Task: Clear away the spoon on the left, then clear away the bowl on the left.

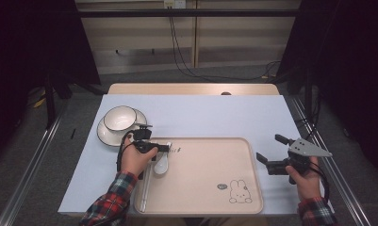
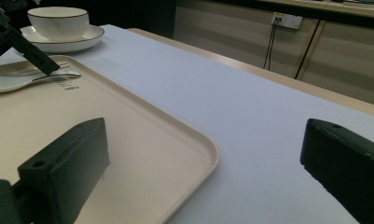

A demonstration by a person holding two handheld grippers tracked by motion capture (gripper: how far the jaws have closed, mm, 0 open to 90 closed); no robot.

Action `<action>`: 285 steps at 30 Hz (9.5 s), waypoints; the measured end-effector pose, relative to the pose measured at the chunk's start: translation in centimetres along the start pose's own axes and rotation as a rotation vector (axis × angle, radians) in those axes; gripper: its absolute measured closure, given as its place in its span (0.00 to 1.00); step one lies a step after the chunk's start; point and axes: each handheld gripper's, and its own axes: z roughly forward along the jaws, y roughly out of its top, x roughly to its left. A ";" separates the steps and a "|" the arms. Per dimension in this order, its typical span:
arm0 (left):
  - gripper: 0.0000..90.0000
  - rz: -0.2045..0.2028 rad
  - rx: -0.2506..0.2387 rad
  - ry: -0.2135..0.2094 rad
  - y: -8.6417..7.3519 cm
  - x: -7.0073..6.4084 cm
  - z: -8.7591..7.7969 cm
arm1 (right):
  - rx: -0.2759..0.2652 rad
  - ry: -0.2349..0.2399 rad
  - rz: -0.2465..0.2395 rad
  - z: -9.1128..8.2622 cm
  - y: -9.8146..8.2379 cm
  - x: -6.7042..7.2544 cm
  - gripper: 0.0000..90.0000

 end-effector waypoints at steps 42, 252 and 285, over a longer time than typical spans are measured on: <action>0.27 0.065 -0.181 0.118 2.7 0.6 -7.3 | 0.003 -0.006 -0.003 0.0 0.0 0.0 0.01; 0.88 0.025 -0.025 0.020 0.7 -0.5 -6.8 | 0.010 -0.001 -0.014 0.0 -0.1 0.2 0.00; 0.88 0.116 0.054 -0.094 -2.5 -4.4 -4.7 | 0.011 0.002 -0.019 0.0 0.0 0.2 0.00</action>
